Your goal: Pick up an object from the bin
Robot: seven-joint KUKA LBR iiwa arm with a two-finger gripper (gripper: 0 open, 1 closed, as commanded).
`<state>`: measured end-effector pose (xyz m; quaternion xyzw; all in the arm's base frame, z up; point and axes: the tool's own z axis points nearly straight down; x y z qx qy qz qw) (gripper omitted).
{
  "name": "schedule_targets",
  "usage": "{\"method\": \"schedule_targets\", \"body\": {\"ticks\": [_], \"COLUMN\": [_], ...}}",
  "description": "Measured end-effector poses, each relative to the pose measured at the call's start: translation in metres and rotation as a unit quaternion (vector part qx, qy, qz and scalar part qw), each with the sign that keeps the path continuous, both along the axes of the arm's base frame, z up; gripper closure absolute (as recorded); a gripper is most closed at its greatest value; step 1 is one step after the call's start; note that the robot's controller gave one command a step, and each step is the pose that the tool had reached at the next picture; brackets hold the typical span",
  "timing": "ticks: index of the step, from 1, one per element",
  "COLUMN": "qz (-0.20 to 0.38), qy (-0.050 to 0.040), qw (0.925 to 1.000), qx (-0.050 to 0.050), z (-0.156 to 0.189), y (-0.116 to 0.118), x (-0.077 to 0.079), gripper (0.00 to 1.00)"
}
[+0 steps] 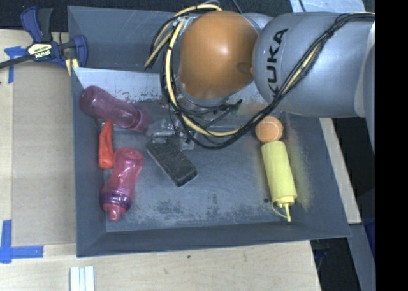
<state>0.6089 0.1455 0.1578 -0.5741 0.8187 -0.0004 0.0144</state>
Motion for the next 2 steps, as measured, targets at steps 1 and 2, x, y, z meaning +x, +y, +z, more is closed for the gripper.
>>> {"method": "schedule_targets", "body": {"ticks": [1, 2], "qz": [-0.001, -0.002], "qy": [-0.0004, -0.0011], "qw": [1.0, 1.0], "qx": [0.0, 0.001], "z": [0.01, 0.021], "y": [0.0, 0.0], "x": [0.0, 0.0], "gripper": [1.0, 1.0]}}
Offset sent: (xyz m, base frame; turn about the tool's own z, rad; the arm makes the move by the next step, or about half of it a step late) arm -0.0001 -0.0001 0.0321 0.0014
